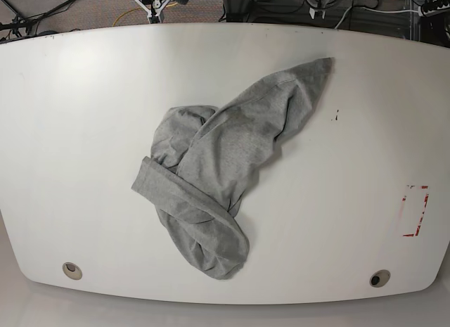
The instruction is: Fold the T-shirt properly
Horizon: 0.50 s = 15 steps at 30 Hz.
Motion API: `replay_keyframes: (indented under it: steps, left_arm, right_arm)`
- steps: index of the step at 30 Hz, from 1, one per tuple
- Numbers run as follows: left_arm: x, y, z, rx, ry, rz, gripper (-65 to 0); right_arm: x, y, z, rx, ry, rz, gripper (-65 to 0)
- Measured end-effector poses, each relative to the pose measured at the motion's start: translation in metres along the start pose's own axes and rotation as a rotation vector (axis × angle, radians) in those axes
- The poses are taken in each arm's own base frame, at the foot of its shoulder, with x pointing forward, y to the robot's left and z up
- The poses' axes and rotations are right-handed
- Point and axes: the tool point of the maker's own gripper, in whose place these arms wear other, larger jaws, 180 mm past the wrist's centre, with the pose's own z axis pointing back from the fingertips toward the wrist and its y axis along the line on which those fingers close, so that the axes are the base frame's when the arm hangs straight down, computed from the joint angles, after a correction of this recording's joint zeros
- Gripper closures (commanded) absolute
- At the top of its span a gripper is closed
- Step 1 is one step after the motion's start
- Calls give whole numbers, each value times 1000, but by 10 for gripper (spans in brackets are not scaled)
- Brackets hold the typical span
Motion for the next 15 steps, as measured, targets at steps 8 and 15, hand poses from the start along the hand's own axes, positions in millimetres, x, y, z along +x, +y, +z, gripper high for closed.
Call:
replay_keyframes:
  steps: [8,15]
  left_arm:
    - [4,0,0,2,-14,-5,-389]
    - [4,0,0,3,-14,-5,-389]
  right_arm:
    - [15,20,-6,30,-15,6,-208]
    - [19,20,-6,31,-24,6,-208]
